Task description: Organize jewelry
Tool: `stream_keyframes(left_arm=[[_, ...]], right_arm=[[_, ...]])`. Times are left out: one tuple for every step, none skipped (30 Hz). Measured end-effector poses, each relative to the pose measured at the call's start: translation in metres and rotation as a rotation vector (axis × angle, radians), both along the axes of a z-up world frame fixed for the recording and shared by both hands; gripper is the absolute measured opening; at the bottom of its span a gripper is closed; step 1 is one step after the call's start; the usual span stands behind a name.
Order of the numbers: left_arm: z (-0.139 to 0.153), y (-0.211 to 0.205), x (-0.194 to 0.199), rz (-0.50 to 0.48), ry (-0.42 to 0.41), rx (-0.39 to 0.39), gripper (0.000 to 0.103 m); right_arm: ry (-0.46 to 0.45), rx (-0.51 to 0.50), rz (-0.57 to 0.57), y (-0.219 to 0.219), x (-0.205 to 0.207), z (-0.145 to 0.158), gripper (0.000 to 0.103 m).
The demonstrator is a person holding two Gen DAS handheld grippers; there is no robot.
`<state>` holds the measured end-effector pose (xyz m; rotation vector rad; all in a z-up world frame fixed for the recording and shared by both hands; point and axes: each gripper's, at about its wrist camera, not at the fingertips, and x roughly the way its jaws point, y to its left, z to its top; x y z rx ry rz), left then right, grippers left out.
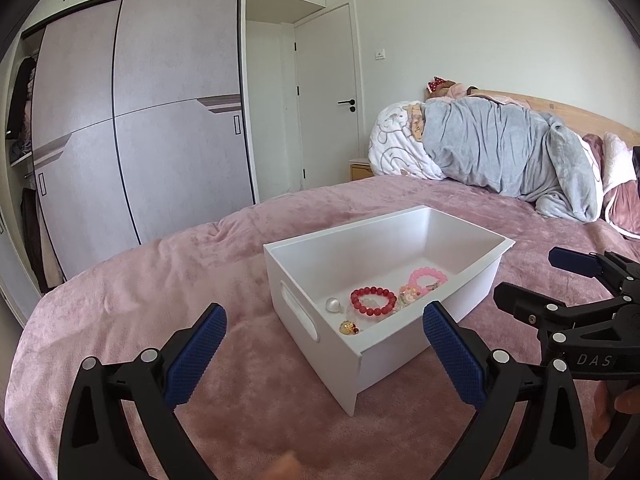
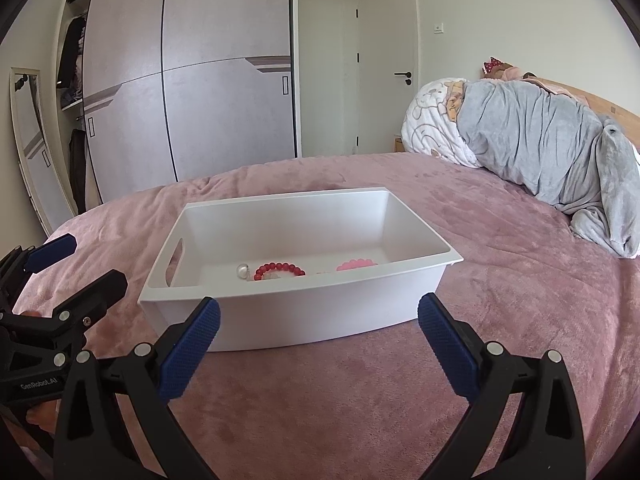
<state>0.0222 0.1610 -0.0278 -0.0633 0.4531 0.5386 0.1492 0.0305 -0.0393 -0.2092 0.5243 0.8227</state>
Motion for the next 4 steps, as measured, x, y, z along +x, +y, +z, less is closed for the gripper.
stream_keyframes(left_arm=[[0.0003, -0.0008, -0.0001, 0.002, 0.0, 0.006, 0.099], [0.0004, -0.0006, 0.0005, -0.002, 0.003, 0.006, 0.099], [0.0005, -0.0006, 0.0004, 0.001, 0.003, 0.005, 0.099], [0.0005, -0.0002, -0.0005, 0.003, -0.001, 0.004, 0.099]], right_arm=[[0.0, -0.001, 0.0, 0.0001, -0.0001, -0.0004, 0.098], [-0.001, -0.002, 0.0, 0.0, 0.0007, -0.0002, 0.098], [0.001, -0.003, 0.002, 0.0001, 0.0009, -0.0003, 0.098], [0.001, -0.005, 0.003, -0.0001, 0.001, -0.0001, 0.098]])
